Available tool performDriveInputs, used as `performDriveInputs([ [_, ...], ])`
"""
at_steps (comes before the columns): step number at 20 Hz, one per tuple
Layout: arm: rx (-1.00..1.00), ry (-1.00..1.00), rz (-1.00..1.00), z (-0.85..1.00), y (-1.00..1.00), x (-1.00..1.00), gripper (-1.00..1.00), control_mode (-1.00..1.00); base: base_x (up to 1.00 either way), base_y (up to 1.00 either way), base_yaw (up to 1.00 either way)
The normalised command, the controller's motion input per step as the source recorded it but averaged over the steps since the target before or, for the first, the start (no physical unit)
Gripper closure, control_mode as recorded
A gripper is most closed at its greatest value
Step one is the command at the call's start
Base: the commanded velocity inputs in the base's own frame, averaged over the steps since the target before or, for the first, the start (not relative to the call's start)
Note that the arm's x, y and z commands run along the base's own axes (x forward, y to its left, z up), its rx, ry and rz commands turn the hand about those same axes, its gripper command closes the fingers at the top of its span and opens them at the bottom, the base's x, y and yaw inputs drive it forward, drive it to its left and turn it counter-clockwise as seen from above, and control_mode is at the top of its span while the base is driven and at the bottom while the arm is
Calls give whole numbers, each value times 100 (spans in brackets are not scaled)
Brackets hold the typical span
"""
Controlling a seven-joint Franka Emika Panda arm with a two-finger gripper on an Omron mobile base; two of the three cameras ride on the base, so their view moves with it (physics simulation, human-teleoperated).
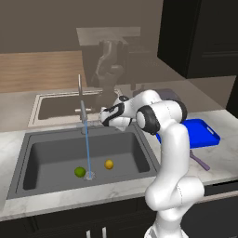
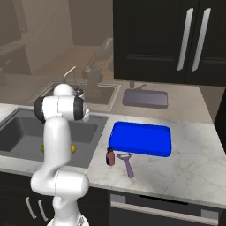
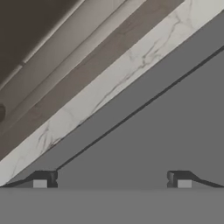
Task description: Pick up all produce items and place them in the sink. Turn on the sink faucet to wash them. Then turn the sink off and put them in the tray.
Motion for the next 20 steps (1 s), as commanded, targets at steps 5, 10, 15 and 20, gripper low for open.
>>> performDriveInputs([
  [5,0,0,3,-10,16,25,-100,-100,0,0,0],
  [10,0,0,3,-8,28,35,-100,-100,0,0,0],
  [15,0,1,3,-10,32,33,-100,-100,0,0,0],
  [20,0,3,3,-15,37,35,-100,-100,0,0,0],
])
